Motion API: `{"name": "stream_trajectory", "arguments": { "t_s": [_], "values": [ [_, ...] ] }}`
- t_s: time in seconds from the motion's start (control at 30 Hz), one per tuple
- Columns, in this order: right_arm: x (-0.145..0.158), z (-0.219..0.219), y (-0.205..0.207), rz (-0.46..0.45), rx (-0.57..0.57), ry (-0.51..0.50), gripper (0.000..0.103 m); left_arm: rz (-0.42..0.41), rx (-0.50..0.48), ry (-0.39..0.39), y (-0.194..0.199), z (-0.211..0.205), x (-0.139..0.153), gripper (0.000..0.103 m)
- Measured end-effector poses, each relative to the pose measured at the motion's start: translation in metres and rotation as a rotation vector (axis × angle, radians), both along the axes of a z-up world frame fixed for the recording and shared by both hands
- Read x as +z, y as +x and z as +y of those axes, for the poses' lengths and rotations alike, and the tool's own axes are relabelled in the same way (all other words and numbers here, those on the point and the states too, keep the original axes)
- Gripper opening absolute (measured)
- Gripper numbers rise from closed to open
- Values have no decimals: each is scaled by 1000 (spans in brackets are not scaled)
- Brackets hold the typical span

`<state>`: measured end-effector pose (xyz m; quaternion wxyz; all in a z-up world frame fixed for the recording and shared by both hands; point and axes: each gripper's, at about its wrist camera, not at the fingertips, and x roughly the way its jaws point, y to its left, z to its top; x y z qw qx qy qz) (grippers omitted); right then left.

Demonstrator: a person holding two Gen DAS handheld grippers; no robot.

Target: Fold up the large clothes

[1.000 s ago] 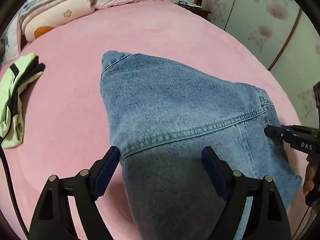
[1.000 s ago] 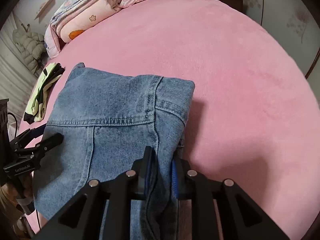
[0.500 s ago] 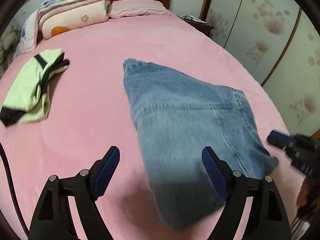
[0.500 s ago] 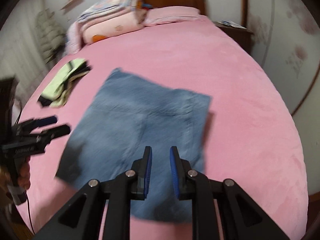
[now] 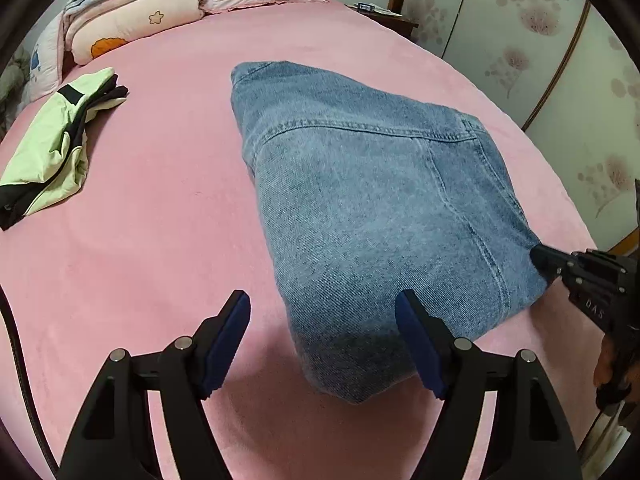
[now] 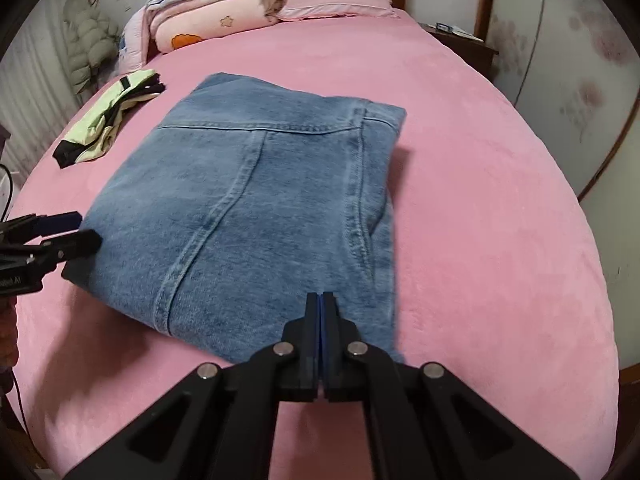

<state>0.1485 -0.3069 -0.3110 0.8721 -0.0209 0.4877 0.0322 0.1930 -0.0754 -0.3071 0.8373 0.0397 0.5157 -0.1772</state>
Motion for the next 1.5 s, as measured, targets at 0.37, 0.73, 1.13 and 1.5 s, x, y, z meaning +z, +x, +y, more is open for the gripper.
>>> {"name": "stream_trajectory", "arguments": {
  "t_s": [0.37, 0.73, 1.13, 1.5],
  "values": [
    [-29, -39, -3, 91, -152, -39, 0, 32, 31, -50, 5, 9, -15, 75],
    [23, -43, 21, 56, -169, 48, 3, 80, 86, -44, 24, 10, 28, 95],
    [128, -27, 67, -26, -71, 60, 42, 73, 161, -91, 80, 3, 115, 102],
    [163, -15, 92, -27, -1, 95, 80, 57, 208, -23, 102, -7, 132, 102]
  ]
}}
